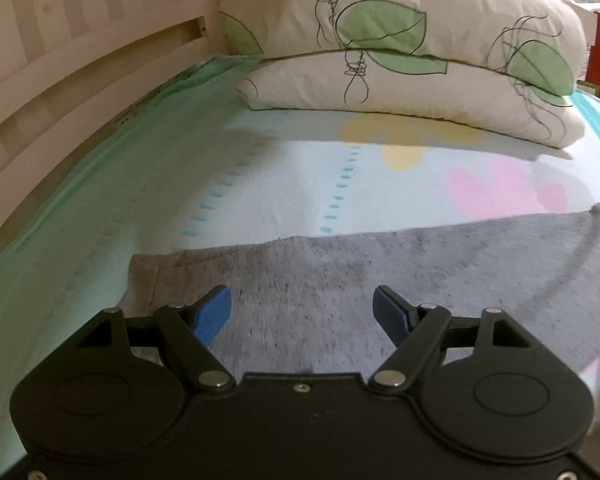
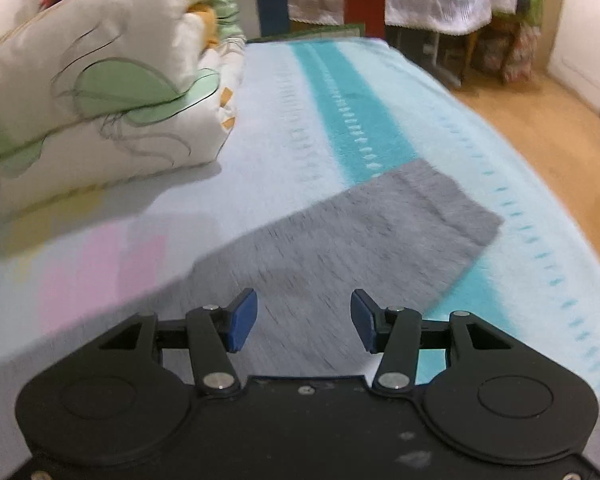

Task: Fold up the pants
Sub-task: 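Move the right gripper to a sweatpants leg cuff and pinch it, then pinch the other leg cuff with the left gripper while the right holds its cuff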

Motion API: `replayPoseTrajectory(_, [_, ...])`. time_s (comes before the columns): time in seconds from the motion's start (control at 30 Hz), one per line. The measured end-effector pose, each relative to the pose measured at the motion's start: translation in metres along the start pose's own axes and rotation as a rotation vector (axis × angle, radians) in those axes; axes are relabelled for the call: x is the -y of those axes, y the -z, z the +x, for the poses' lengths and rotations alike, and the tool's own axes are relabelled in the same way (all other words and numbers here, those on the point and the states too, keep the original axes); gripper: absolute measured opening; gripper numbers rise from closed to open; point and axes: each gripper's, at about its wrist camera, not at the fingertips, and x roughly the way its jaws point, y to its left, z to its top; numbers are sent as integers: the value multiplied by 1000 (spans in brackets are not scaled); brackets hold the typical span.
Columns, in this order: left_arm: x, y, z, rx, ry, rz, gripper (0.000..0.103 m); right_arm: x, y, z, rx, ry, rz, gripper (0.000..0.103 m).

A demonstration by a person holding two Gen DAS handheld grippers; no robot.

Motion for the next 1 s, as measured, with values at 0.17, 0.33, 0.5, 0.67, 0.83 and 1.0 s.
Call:
replayPoseTrajectory(0.17, [-1,-2,22,-18,3,7,79,-17,-26,49,-24,29,51,51])
replayPoseTrajectory(0.33, [2,-3,35,-31,7,28,79,-33,-42,83,3,86,74,51])
replayPoseTrajectory(0.5, [-1,-3,42,-42,15,13,79,-41,-49,108,-19,131,139,51])
replayPoseTrajectory(0.67, [-2,0,44,-47,14,18,79,-43,-45,131,-99,226,172,49])
replayPoseTrajectory(0.83, [-4,2,40,-45,15,22,79,-45,-39,118,-99,188,75,5])
replayPoseTrajectory(1.0, [-6,-2,33,-33,32,12,79,-24,-39,89,-99,129,95,4])
